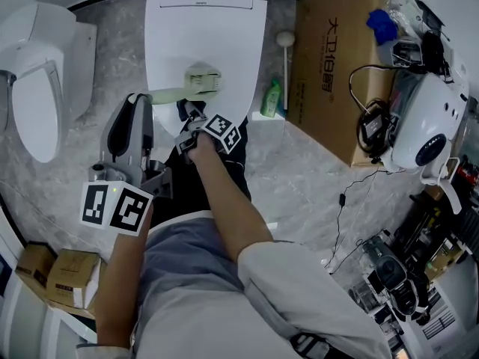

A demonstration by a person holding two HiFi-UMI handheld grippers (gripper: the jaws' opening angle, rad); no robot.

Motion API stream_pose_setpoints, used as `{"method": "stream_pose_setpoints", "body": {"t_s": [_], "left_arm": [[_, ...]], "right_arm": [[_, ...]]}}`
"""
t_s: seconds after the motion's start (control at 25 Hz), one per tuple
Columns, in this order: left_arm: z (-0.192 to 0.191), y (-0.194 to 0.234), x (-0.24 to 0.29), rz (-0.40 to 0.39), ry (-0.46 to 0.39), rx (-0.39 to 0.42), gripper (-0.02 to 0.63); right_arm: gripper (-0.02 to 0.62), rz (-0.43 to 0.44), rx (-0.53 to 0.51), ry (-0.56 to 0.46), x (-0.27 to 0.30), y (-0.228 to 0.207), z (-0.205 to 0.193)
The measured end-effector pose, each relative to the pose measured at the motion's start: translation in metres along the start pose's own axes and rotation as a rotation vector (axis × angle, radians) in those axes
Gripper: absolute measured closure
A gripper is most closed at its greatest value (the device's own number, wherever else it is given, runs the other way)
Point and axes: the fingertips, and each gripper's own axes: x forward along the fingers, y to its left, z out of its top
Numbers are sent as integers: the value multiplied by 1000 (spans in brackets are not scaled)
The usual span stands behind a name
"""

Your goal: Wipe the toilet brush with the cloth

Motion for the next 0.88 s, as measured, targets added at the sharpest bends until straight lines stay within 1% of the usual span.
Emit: {"method": "stream_pose_setpoints", "body": {"t_s": [0.32, 0.48, 0.88], "left_arm": [[0, 0, 1, -3, -3, 1, 606], [1, 3, 3, -4, -5, 2, 606], [3, 2, 5, -16, -3, -6, 606]], "right_arm": [[506, 21, -6, 61, 10, 4, -11], [511, 53, 4, 88, 12, 12, -18], [511, 59, -78, 164, -9, 28, -20]]}}
